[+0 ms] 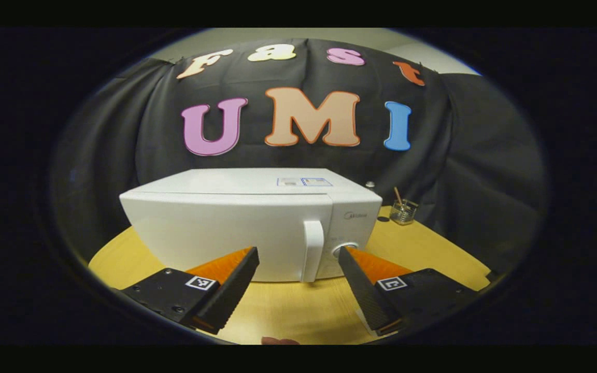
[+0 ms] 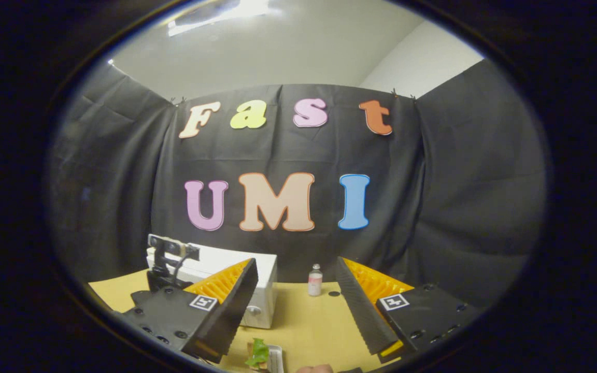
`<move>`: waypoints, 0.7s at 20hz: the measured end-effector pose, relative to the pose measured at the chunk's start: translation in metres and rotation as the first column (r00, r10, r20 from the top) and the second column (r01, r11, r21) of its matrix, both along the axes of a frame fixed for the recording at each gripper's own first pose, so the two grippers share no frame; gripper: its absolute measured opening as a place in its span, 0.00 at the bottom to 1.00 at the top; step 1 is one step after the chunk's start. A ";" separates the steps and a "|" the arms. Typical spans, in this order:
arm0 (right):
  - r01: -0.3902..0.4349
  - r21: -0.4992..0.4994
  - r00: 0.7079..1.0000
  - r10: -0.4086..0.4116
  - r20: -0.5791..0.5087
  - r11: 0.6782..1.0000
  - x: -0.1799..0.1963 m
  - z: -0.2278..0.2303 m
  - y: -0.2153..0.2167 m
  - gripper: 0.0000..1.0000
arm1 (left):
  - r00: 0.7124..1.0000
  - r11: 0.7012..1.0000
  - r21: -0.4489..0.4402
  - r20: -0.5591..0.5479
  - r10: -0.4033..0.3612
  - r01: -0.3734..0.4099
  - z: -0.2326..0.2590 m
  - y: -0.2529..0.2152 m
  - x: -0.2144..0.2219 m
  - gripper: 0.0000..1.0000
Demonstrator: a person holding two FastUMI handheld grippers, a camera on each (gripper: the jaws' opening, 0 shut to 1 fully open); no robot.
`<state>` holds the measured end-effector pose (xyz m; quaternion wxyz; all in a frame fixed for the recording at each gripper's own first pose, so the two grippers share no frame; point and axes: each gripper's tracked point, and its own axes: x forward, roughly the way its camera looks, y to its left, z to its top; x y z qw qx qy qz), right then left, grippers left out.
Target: Open the microwave oven with the left hand, put the food in, and close the microwave oven.
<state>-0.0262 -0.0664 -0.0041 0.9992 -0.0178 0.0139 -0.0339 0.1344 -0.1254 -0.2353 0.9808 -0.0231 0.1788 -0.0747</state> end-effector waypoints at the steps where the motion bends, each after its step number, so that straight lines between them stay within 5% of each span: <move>1: 0.009 -0.006 1.000 -0.009 -0.004 1.000 -0.003 -0.001 -0.005 0.97 | 1.000 1.000 0.009 -0.008 -0.006 0.006 -0.007 -0.006 0.005 0.97; 6: 0.026 -0.035 1.000 -0.027 -0.015 0.999 -0.012 0.000 -0.020 0.96 | 0.999 0.999 0.033 -0.035 -0.007 0.009 -0.026 -0.018 0.025 1.00; 9: 0.030 -0.027 0.999 -0.031 -0.025 0.999 -0.012 -0.003 -0.023 0.96 | 0.998 0.999 0.046 -0.055 -0.003 0.006 -0.040 -0.016 0.031 0.92; 11: 0.031 -0.041 0.999 -0.032 -0.021 0.999 -0.014 0.001 -0.024 0.96 | 0.999 0.999 0.053 -0.044 0.006 -0.004 -0.038 -0.014 0.036 0.79; 14: 0.031 -0.066 0.999 -0.033 -0.025 0.997 -0.013 0.000 -0.022 0.96 | 1.000 0.997 0.073 -0.017 -0.004 0.006 -0.034 -0.016 0.045 0.40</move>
